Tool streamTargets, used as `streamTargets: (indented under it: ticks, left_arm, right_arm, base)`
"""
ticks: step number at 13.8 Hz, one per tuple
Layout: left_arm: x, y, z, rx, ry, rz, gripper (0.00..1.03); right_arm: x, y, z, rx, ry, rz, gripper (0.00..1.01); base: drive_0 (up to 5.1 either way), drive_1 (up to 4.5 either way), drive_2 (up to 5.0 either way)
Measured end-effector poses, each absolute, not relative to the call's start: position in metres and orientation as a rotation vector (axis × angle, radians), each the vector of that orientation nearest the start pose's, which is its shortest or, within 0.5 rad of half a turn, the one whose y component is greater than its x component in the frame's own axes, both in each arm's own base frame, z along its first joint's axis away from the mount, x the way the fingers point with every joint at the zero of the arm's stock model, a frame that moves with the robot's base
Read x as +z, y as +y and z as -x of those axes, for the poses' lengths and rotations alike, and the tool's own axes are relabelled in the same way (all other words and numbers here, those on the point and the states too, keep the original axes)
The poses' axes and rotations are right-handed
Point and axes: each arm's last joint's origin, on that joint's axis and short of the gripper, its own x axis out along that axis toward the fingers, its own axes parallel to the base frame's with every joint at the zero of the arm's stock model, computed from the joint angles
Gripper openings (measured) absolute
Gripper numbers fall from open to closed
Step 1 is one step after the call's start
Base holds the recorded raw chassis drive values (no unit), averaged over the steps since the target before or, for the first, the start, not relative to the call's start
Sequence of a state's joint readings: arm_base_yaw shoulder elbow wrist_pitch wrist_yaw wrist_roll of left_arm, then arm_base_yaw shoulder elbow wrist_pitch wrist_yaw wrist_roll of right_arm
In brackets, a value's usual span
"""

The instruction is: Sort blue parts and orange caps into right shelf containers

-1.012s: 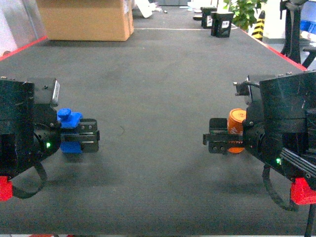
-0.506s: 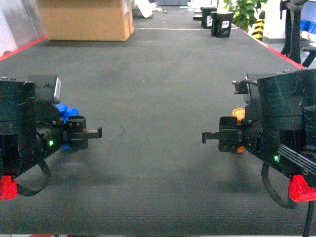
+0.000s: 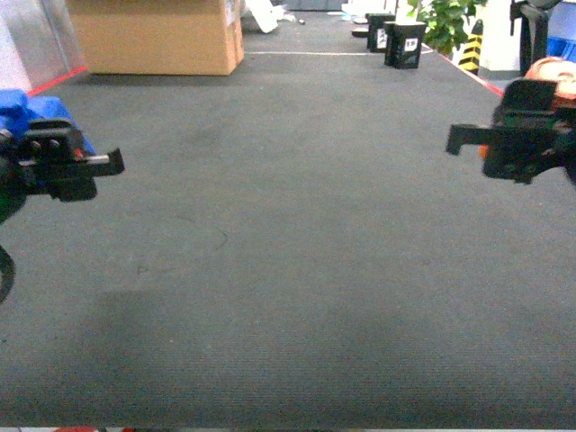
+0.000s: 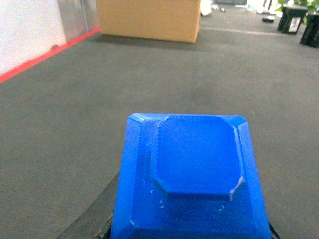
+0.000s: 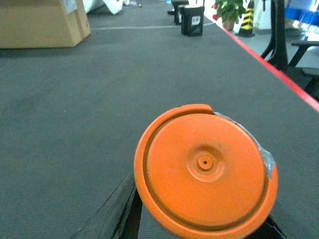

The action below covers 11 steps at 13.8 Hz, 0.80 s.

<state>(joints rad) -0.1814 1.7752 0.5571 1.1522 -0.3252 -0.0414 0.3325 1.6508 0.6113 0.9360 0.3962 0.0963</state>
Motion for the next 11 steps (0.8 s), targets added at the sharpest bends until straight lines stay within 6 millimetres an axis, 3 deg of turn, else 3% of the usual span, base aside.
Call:
streamTargets:
  ticks: [3,4,6,10,11]
  left_arm:
    - [0.203,-0.045,-0.244,0.212,-0.148,0.025,0.44]
    - [0.211,-0.042,-0.224,0.235,-0.189,0.036,0.44]
    - [0.208,-0.037,-0.197,0.277,-0.184,0.02,0.44]
    - [0.209,-0.038,-0.192,0.274,-0.169,0.001,0.43]
    - [0.208,-0.031,-0.19,0.15,-0.065,-0.028,0.43]
  right_arm:
    - [0.212,0.049,-0.222,-0.195,-0.028,-0.017,0.45]
    - [0.22,0.043,-0.203,-0.208,-0.058,-0.022,0.45]
    - [0.234,0.037,-0.181,-0.234,-0.136,-0.042,0.45]
    - [0.23,0.041,-0.178,-0.204,-0.103,-0.028,0.45]
    - [0.228,0.037,-0.177,-0.137,-0.038,0.001,0.45]
  base:
    - [0.0,0.0,0.0]
    - [0.0,0.0,0.0]
    - [0.0,0.0,0.0]
    - [0.0,0.0,0.0]
    - [0.0,0.0,0.0]
